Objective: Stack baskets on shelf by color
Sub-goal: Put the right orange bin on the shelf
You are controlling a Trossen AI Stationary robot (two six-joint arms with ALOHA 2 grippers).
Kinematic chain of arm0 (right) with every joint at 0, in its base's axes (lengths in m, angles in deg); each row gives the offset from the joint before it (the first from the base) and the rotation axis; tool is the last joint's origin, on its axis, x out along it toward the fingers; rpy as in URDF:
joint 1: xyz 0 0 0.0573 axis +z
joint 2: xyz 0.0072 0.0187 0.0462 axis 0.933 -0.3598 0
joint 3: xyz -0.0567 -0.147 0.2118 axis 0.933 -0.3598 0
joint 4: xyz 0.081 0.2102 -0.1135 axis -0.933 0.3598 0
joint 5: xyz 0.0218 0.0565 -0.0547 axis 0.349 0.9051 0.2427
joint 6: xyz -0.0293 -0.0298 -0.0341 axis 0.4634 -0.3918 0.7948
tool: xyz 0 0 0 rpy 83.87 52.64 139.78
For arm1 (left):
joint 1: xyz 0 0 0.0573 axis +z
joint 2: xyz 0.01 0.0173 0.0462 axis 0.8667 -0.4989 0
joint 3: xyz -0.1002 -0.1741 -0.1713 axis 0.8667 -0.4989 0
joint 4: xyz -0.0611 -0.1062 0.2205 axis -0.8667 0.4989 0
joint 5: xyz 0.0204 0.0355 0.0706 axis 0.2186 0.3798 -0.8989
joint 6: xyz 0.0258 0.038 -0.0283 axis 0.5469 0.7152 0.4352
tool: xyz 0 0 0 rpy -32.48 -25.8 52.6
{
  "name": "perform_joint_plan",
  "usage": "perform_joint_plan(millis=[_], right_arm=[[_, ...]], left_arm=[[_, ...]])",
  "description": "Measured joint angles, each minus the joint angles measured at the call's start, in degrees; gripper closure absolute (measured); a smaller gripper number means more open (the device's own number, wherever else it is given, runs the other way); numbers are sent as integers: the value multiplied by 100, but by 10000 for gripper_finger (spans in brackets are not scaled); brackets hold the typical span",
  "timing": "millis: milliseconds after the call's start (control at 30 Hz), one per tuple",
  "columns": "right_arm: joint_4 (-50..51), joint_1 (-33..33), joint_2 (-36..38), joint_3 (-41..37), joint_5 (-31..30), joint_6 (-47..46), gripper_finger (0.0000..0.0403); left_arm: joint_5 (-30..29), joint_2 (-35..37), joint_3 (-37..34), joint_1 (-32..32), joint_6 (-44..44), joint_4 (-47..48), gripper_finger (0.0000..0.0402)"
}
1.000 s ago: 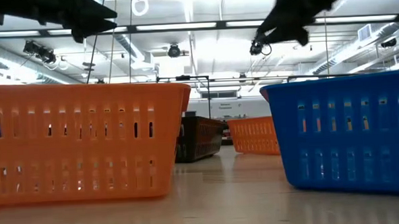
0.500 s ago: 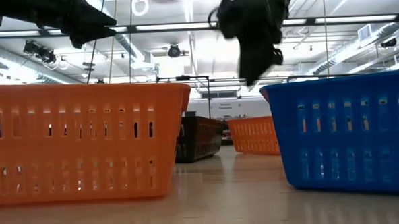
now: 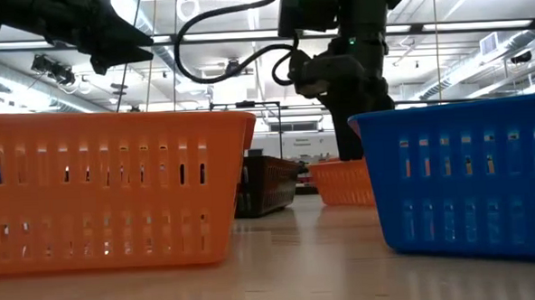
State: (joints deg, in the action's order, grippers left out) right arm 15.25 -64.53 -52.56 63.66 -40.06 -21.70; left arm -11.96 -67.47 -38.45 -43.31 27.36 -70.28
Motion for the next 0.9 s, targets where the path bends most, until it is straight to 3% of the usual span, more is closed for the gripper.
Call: perform_joint_plan(millis=[367, 733, 900], right_arm=[[-253, 93, 251, -2, 126, -443, 222], [-493, 83, -26, -66, 161, -523, 222], [-423, 17, -104, -66, -108, -420, 223]], left_arm=[[203, 2, 2, -1, -45, 91, 202], [212, 2, 4, -1, -118, 208, 205], [225, 2, 4, -52, -106, 228, 203]])
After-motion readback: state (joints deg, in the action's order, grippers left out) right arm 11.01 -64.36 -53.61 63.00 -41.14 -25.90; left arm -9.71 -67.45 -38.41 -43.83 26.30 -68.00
